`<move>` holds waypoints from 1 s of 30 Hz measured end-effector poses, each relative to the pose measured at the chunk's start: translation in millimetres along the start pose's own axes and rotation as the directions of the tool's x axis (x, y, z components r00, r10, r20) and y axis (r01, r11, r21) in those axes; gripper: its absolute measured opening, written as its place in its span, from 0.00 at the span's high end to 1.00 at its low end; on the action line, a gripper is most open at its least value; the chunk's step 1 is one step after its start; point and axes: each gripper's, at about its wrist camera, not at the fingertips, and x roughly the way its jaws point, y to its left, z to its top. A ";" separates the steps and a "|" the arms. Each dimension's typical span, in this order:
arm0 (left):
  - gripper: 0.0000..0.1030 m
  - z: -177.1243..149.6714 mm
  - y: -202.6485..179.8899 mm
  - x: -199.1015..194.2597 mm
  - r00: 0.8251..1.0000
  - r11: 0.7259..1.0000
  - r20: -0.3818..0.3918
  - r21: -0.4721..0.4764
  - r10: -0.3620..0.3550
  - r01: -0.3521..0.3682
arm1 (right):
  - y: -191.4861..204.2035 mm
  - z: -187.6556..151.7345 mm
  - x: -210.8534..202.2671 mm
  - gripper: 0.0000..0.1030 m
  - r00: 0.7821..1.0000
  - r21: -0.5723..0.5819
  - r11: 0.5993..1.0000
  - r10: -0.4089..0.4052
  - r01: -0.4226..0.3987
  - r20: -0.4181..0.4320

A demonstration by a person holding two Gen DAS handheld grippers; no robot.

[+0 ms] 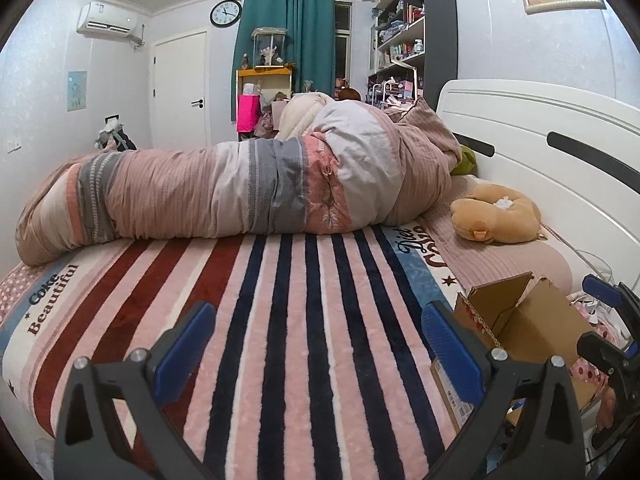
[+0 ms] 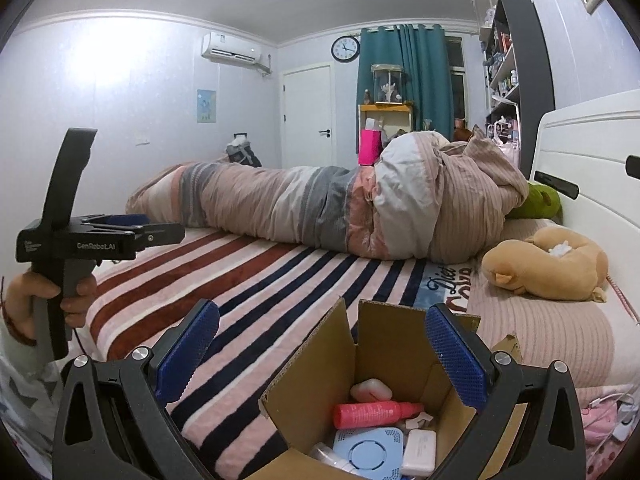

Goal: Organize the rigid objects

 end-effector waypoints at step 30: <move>0.01 0.5 0.4 -2.0 1.000 1.000 0.019 0.015 0.007 -0.007 | -4.8 -2.0 0.3 0.00 1.000 0.017 1.000 0.007 -0.007 -0.003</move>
